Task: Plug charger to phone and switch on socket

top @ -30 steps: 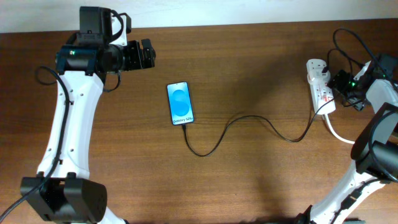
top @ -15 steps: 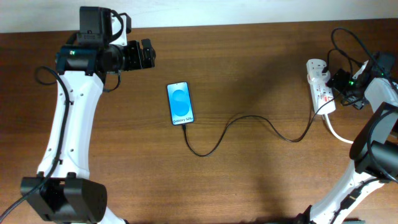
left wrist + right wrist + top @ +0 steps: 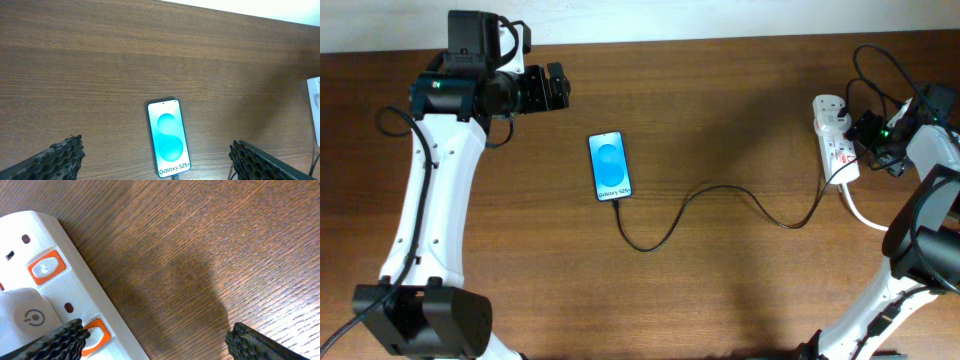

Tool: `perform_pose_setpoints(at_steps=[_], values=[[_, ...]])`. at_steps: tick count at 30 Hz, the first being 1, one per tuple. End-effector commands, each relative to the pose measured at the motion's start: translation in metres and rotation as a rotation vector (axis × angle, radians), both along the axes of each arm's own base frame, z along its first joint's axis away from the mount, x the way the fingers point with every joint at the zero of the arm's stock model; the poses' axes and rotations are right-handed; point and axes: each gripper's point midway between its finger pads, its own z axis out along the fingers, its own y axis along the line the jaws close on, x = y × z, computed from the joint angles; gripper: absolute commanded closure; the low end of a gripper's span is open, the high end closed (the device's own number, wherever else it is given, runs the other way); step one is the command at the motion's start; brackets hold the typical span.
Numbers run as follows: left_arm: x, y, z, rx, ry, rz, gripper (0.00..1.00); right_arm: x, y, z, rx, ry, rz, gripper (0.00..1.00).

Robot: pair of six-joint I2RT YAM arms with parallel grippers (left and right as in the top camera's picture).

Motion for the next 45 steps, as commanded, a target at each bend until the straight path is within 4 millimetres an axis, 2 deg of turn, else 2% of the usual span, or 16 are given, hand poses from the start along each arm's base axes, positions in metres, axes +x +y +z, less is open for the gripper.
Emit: perform_pose_setpoints(at_steps=[1,10,12,14,17,18,20,22,25,27,29,32,35,37,40,45], values=[[0.001,0.000,0.000,0.011,-0.005,-0.009,0.01,-0.013,0.055,-0.036,0.142,0.076,0.119,0.05],[0.001,0.000,0.000,0.011,-0.005,-0.009,0.01,-0.021,0.059,-0.038,0.164,0.111,0.118,0.05],[0.001,0.000,0.000,0.011,-0.005,-0.009,0.01,-0.022,0.043,-0.036,0.138,0.104,0.081,0.05],[0.001,0.000,0.000,0.011,-0.005,-0.009,0.01,-0.025,0.015,-0.022,0.140,0.084,0.004,0.04],[0.001,0.000,0.000,0.011,-0.005,-0.009,0.01,-0.035,-0.037,0.026,0.111,0.021,-0.102,0.01],[0.001,0.000,0.000,0.011,-0.005,-0.009,0.01,-0.049,-0.064,0.060,0.097,0.003,-0.161,0.01],[0.001,0.000,0.000,0.011,-0.005,-0.009,0.01,-0.066,-0.090,0.102,0.082,-0.028,-0.224,0.02],[0.001,0.000,0.000,0.011,-0.005,-0.009,0.01,-0.076,-0.095,0.148,0.095,-0.091,-0.229,0.01],[0.001,0.000,0.000,0.011,-0.005,-0.009,0.01,-0.078,-0.066,0.219,0.078,-0.203,-0.109,0.01],[0.001,0.000,0.000,0.011,-0.005,-0.009,0.01,-0.079,-0.022,0.281,0.031,-0.325,0.039,0.01],[0.001,0.000,0.000,0.011,-0.005,-0.009,0.01,-0.089,0.035,0.340,-0.042,-0.440,0.195,0.02],[0.001,0.000,0.000,0.011,-0.005,-0.009,0.01,-0.116,0.115,0.404,-0.115,-0.581,0.371,0.02],[0.001,0.000,0.000,0.011,-0.005,-0.009,0.01,-0.153,0.184,0.427,-0.104,-0.626,0.508,0.02],[0.001,0.000,0.000,0.011,-0.005,-0.009,0.01,-0.170,0.207,0.439,-0.114,-0.667,0.567,0.02],[0.001,0.000,0.000,0.011,-0.005,-0.009,0.01,-0.189,0.216,0.446,-0.131,-0.684,0.574,0.02],[0.001,0.000,0.000,0.011,-0.005,-0.009,0.01,-0.223,0.239,0.410,-0.095,-0.533,0.717,0.02]])
